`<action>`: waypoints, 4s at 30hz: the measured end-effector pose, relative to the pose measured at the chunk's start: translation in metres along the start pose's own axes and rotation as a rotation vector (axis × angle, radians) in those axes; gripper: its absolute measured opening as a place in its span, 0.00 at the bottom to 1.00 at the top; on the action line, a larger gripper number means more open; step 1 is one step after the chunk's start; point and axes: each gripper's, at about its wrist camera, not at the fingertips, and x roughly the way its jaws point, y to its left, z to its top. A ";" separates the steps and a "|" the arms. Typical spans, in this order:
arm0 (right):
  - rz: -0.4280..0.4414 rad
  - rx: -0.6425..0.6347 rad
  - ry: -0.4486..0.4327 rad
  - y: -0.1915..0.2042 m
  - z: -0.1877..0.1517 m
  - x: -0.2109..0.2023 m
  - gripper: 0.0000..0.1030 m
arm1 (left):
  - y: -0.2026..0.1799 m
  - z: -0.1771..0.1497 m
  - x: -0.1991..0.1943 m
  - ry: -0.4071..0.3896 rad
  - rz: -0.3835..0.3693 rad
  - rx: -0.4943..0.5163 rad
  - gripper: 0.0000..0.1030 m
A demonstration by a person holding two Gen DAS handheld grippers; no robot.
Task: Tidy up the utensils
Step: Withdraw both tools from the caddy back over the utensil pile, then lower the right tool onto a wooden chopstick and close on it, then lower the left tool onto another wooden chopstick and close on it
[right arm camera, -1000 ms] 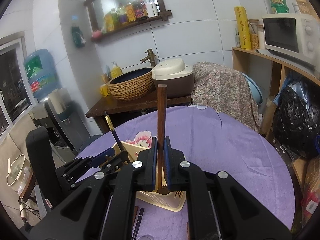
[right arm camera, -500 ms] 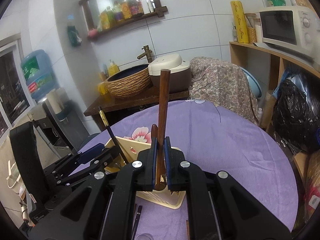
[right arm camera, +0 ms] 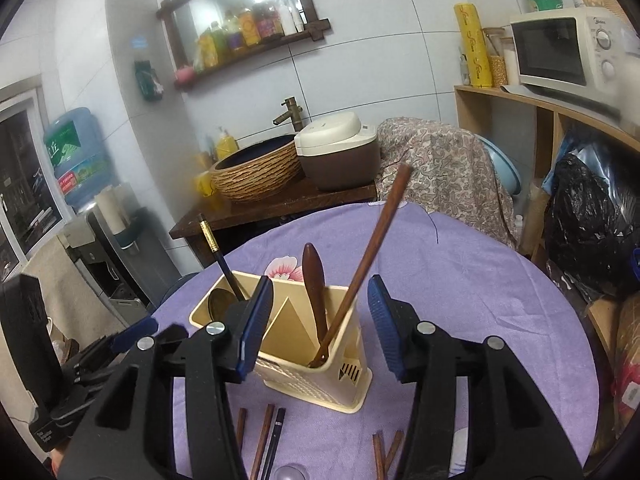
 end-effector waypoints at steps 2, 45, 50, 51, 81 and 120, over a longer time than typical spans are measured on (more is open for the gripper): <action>-0.025 -0.014 -0.013 0.000 -0.007 -0.008 0.54 | 0.003 -0.011 -0.003 0.026 0.011 0.002 0.77; -0.161 -0.104 0.182 -0.025 -0.199 -0.085 0.70 | 0.006 -0.158 -0.016 0.339 0.069 0.035 0.53; -0.158 -0.098 0.190 -0.025 -0.198 -0.084 0.70 | -0.006 -0.159 -0.010 0.346 0.094 0.069 0.51; -0.157 -0.101 0.191 -0.025 -0.198 -0.083 0.70 | -0.008 -0.159 -0.009 0.345 0.105 0.077 0.51; -0.104 -0.269 0.439 -0.025 -0.137 0.054 0.21 | 0.011 -0.152 -0.007 0.360 0.090 0.106 0.45; 0.060 -0.158 0.214 0.004 -0.090 -0.058 0.08 | 0.011 -0.127 0.026 0.410 0.116 0.105 0.48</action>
